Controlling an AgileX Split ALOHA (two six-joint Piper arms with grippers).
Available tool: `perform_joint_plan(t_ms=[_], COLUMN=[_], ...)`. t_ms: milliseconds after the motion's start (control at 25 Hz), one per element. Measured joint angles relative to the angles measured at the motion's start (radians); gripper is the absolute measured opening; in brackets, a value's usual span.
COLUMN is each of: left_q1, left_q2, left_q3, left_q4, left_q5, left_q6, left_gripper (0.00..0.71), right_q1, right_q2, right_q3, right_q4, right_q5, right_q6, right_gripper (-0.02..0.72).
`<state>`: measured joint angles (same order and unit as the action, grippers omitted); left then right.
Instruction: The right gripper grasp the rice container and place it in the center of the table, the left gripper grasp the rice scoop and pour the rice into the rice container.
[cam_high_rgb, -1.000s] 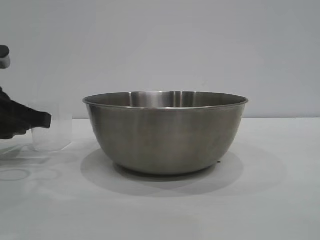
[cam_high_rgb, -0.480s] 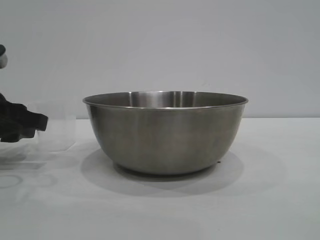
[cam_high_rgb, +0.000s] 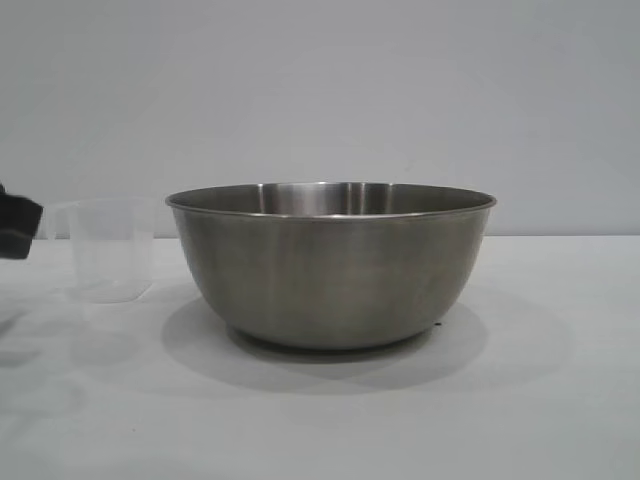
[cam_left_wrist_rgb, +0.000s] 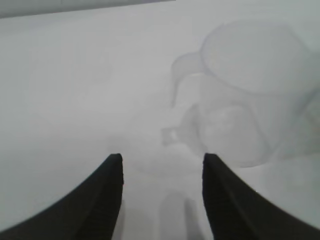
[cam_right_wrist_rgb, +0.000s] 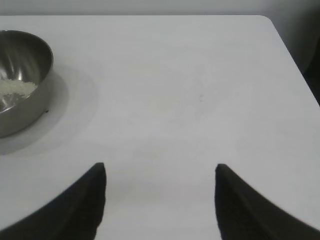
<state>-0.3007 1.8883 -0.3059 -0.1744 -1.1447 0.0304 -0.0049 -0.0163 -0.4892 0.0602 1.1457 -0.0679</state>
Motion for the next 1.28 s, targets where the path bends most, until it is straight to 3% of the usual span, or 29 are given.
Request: perform_joint_plan(t_ms=[280,720,960,1280], left_q1=[0.0,0.0,0.0,0.0], left_q2=[-0.151,-0.295,-0.294,-0.408], left_q3=[0.047,0.052,-0.058,-0.272], left_q4=[0.116,0.192,0.237,0.301], left_q5=[0.01,0.291,0.557,1.066], left_q6=[-0.008,-0.058,-0.108,-0.185], left_gripper=[0.315,0.315,0.315,0.315], right_q1=[0.0,0.0,0.0,0.0], right_q2=[0.0,0.0,0.0,0.0], right_q3=[0.0,0.0,0.0,0.0], right_q4=[0.0,0.0,0.0,0.0], right_q5=[0.0,0.0,0.0,0.0], right_q6=[0.0,0.0,0.0,0.0], right_gripper=[0.442,0.442,0.442,0.442])
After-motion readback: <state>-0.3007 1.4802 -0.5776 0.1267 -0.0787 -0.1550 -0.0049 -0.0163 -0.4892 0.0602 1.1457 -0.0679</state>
